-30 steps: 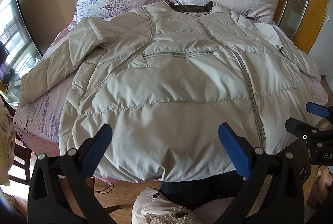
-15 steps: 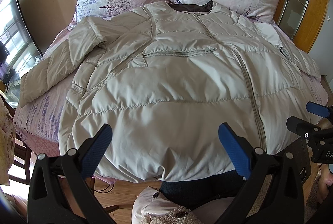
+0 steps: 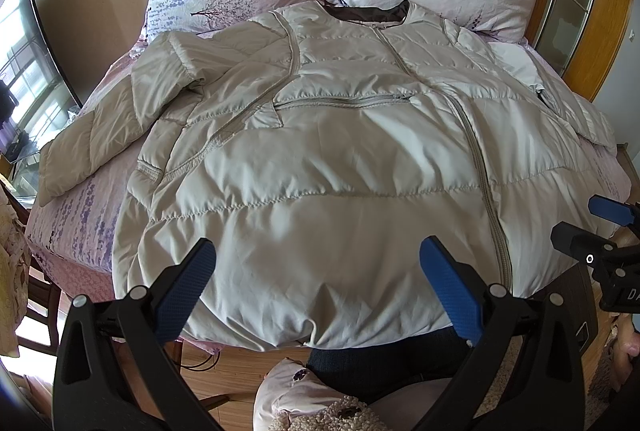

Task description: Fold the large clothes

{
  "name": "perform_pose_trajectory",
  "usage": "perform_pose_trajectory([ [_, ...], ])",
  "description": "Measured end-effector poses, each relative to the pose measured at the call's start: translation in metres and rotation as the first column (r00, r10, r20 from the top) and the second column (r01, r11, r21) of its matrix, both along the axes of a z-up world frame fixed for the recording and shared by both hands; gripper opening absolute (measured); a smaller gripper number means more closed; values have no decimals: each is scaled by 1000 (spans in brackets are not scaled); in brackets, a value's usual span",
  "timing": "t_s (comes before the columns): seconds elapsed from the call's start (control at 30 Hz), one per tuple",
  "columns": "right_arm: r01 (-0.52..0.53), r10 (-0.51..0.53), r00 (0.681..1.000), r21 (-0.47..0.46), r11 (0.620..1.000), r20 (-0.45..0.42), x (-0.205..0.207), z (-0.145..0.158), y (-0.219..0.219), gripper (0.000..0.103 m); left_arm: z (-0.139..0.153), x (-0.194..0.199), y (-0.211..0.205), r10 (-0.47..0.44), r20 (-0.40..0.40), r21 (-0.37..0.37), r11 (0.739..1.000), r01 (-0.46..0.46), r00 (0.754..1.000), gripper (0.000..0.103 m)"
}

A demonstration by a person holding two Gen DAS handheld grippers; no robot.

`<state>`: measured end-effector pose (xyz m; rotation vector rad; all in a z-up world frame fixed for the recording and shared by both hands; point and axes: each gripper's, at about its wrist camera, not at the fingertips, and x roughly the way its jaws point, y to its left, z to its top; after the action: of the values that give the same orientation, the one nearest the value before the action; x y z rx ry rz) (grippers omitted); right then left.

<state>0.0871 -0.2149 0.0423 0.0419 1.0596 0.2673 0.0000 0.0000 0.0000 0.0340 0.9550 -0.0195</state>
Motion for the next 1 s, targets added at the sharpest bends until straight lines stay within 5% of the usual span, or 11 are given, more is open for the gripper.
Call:
perform_pose_trajectory([
  [1.0,30,-29,1000,56,998,-9,7,-1,-5,102,-5,6,0,5,-5,2,1000,-5,1000,101],
])
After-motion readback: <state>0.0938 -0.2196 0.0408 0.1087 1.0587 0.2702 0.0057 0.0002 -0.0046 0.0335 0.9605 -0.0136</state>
